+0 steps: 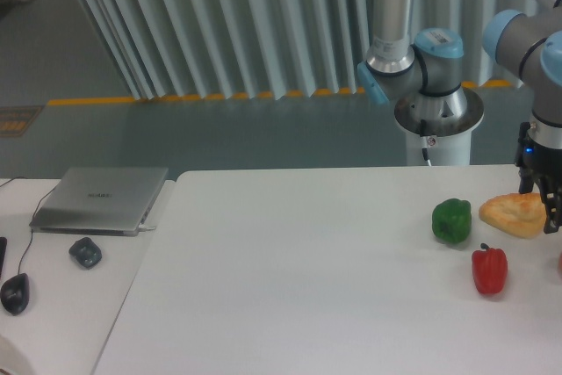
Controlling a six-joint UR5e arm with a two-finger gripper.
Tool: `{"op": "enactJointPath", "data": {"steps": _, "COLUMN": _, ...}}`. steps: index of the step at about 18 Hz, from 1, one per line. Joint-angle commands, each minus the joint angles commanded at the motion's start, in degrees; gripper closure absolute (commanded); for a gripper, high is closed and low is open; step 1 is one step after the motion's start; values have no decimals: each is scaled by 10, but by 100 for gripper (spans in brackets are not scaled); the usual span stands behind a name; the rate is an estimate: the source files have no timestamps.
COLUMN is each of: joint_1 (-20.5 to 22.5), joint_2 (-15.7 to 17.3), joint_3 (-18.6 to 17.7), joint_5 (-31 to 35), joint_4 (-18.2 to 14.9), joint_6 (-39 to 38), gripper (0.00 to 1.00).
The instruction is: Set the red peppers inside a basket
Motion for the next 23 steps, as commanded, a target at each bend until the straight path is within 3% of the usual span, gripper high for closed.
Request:
{"op": "enactJointPath", "data": {"steps": 3, "joint_1": -15, "joint_2": -2, "joint_3": -19, "joint_5": -2, "joint_4": 32, "joint_6": -69, "gripper": 0}}
{"op": "enactJointPath", "data": {"steps": 6, "joint_1": -21, "joint_2": -3, "joint_3": -24, "joint_5": -3, "joint_4": 33, "joint_6": -88, "gripper": 0}}
{"op": "enactJointPath", "data": {"steps": 11, "joint_1": -25, "joint_2": -4, "joint_3": -36, "joint_5": -5, "joint_4": 39, "joint_6": -256, "gripper": 0}}
{"op": "enactJointPath", "data": {"steps": 17, "joint_1": -28, "joint_2": -4, "joint_3": -40, "joint_5": -28, "joint_4": 106, "joint_6": -452, "gripper": 0}}
{"op": "enactJointPath", "data": {"steps": 20, "joint_1": -28, "joint_2": 6, "joint_3": -44, "joint_5": -25, "joint_4": 105, "joint_6": -471, "gripper": 0}}
{"op": "enactJointPath", "data": {"steps": 23, "joint_1": -31, "joint_2": -7, "joint_3": -45, "joint_5": -27, "joint_4": 125, "joint_6": -549, "gripper": 0}}
